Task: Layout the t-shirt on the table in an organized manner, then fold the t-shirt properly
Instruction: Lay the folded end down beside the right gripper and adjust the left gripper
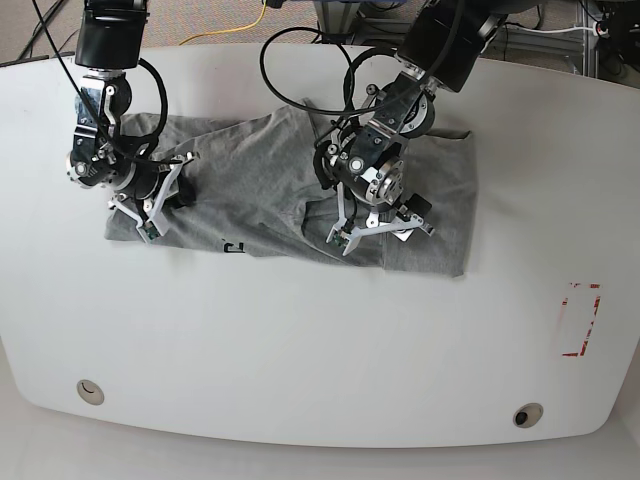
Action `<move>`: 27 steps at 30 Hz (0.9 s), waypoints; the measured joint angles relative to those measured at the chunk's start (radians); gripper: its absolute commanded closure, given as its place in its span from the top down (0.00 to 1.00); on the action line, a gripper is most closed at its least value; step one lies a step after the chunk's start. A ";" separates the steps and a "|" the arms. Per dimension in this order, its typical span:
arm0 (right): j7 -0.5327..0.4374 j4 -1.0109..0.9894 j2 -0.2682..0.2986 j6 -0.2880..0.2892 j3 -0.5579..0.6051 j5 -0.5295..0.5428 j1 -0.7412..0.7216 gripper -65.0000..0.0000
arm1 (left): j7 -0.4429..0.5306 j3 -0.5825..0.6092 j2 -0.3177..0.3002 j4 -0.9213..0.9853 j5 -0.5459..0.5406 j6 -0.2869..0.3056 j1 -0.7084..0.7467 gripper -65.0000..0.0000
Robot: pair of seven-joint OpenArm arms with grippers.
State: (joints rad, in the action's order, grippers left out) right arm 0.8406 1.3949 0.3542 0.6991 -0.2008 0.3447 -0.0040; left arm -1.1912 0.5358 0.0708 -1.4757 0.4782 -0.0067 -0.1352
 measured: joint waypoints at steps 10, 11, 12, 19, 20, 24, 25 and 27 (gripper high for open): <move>0.000 0.000 0.000 0.000 0.002 0.000 0.000 0.15 | -0.034 -0.076 -0.033 -0.069 0.027 0.070 0.002 0.58; 0.000 0.000 0.000 0.000 0.002 0.000 0.000 0.15 | -0.034 -0.082 -0.032 -0.069 0.026 0.079 0.002 0.58; 0.000 0.000 0.000 0.000 0.002 0.000 0.000 0.15 | -0.034 -0.087 -0.030 -0.069 0.025 0.082 0.003 0.58; 0.000 0.000 0.000 0.000 0.002 0.000 0.000 0.15 | -0.033 -0.106 -0.040 -0.069 0.018 0.086 0.002 0.58; 0.000 0.000 0.000 0.000 0.002 0.000 0.000 0.15 | -0.031 -0.106 -0.046 -0.068 0.015 0.086 0.002 0.58; 0.000 0.000 0.000 0.000 0.002 0.000 0.000 0.15 | -0.026 -0.110 -0.056 -0.031 0.018 0.086 -0.002 0.58; 0.000 0.000 0.000 0.000 0.002 0.000 0.000 0.15 | -0.025 -0.109 -0.056 -0.024 0.018 0.086 -0.001 0.58; 0.001 0.000 0.000 0.000 0.002 0.000 0.000 0.15 | -0.020 -0.106 -0.054 -0.017 0.024 0.086 -0.001 0.58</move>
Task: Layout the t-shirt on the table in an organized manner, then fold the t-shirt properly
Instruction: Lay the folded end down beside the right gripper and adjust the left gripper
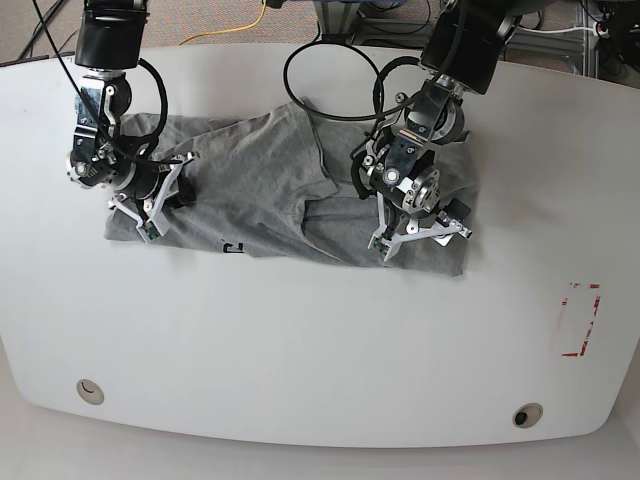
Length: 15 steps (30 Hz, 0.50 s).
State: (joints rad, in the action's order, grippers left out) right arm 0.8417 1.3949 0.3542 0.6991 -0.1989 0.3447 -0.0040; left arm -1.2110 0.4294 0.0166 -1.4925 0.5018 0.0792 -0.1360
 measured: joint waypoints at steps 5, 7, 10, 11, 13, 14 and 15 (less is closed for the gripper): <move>-0.001 0.000 0.000 0.000 0.000 0.002 0.000 0.15 | -0.002 0.000 0.000 0.002 -0.001 0.000 -0.003 0.42; -0.003 0.000 0.000 0.000 0.000 0.002 0.002 0.15 | -0.002 0.000 0.002 0.002 -0.010 0.001 -0.002 0.21; -0.004 0.000 0.000 0.000 0.000 0.002 0.002 0.15 | -0.003 0.000 0.003 0.003 -0.016 0.002 0.001 0.00; -0.003 0.000 0.000 0.000 0.000 0.002 0.002 0.15 | -0.003 0.000 0.003 0.004 -0.016 0.003 0.001 0.00; -0.004 0.000 0.000 0.000 0.000 0.003 0.002 0.15 | -0.002 0.002 0.003 0.004 -0.016 0.013 0.000 0.00; -0.004 0.000 0.000 0.000 0.000 0.003 0.002 0.15 | -0.003 0.002 0.005 0.003 -0.016 0.018 0.000 0.00; -0.004 0.000 0.000 0.000 0.000 0.003 0.002 0.15 | -0.003 0.002 0.005 -0.002 -0.015 0.038 0.000 0.00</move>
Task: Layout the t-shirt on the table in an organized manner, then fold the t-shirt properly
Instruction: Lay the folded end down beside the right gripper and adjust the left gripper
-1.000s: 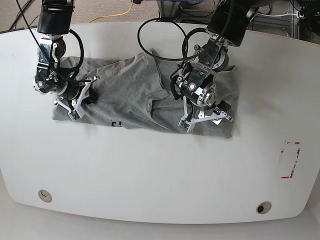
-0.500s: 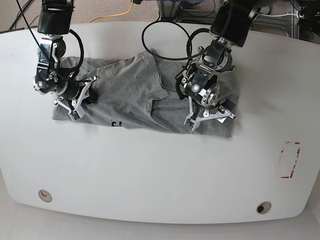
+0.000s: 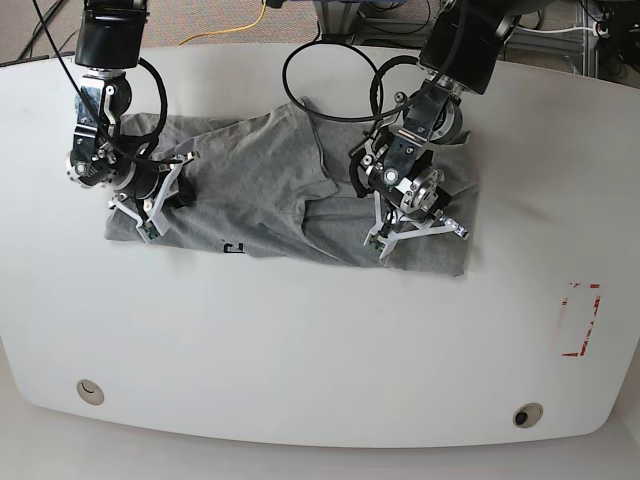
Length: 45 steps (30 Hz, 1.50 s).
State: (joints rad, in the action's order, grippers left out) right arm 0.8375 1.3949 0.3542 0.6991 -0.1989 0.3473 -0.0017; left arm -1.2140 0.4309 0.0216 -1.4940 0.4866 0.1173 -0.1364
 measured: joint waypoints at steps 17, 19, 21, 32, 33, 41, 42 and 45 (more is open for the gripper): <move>0.000 0.000 0.000 0.000 -0.003 0.005 0.002 0.15 | -0.031 0.041 -0.003 -0.213 0.014 0.099 0.010 0.00; -0.001 0.000 0.000 0.000 -0.003 0.005 0.002 0.15 | -0.045 0.059 -0.001 -0.213 0.013 0.132 0.014 0.00; 0.000 0.000 0.000 0.000 -0.002 0.005 0.002 0.15 | -0.061 0.072 0.001 -0.214 0.010 0.156 0.018 0.00; 0.000 0.000 0.000 0.000 -0.002 0.005 0.002 0.15 | -0.076 0.132 0.037 -0.268 0.013 0.161 0.050 0.00; 0.000 0.000 0.000 0.000 -0.002 0.005 0.002 0.15 | -0.076 0.133 0.045 -0.269 0.013 0.161 0.051 0.00; 0.000 0.000 0.000 0.000 -0.002 0.005 0.002 0.15 | -0.077 0.128 0.104 -0.268 0.011 0.161 0.044 0.00; 0.000 0.000 0.000 0.000 -0.002 0.005 0.002 0.15 | -0.076 0.128 0.111 -0.268 0.011 0.161 0.043 0.00; 0.000 0.000 0.000 0.000 -0.002 0.005 0.002 0.15 | -0.071 0.132 0.126 -0.267 0.010 0.161 0.039 0.00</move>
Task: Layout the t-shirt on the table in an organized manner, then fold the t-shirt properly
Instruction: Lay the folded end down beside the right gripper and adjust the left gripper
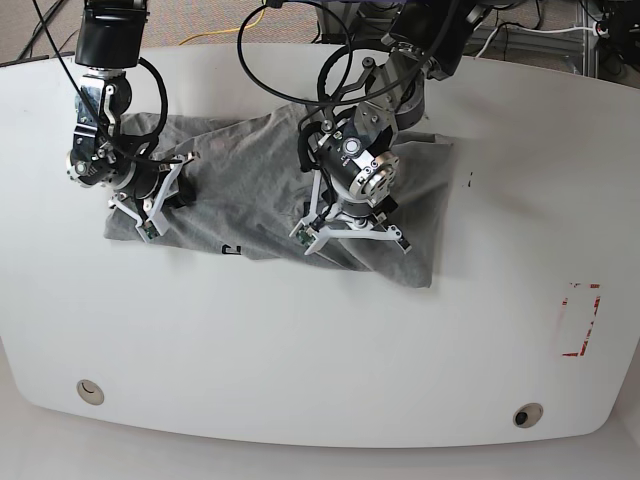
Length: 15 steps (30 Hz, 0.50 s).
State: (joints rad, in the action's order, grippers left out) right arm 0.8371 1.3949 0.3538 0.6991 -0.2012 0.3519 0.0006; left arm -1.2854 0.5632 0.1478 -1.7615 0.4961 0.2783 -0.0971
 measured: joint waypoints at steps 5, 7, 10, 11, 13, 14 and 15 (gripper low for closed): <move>0.000 0.000 0.000 0.000 0.000 0.000 0.000 0.15 | -0.002 -0.001 -0.002 0.000 0.000 0.000 0.000 0.00; 0.000 0.000 0.000 0.000 0.000 0.000 0.000 0.15 | -0.002 -0.002 -0.003 0.001 0.001 0.000 0.000 0.00; 0.000 0.000 0.000 0.000 0.000 0.000 0.000 0.15 | -0.003 0.007 -0.005 0.002 -0.009 0.000 0.000 0.00; 0.000 0.000 0.000 0.000 0.000 0.000 0.000 0.15 | -0.005 0.011 -0.005 0.002 -0.027 0.000 0.000 0.00; 0.000 0.000 0.000 0.000 0.000 0.000 0.000 0.15 | -0.005 0.015 -0.004 0.002 -0.074 0.000 0.000 0.00; 0.000 0.000 0.000 0.000 0.000 0.000 0.000 0.15 | -0.005 0.016 -0.004 0.002 -0.095 0.000 0.000 0.00; 0.000 0.000 0.000 0.000 0.000 0.000 0.000 0.15 | -0.004 0.016 -0.003 0.002 -0.107 0.001 0.001 0.00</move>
State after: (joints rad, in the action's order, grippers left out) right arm 0.8375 1.3949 0.3538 0.6991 -0.2012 0.3519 0.0002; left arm -1.2896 0.5789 0.1448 -1.7596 0.3893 0.2790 -0.0959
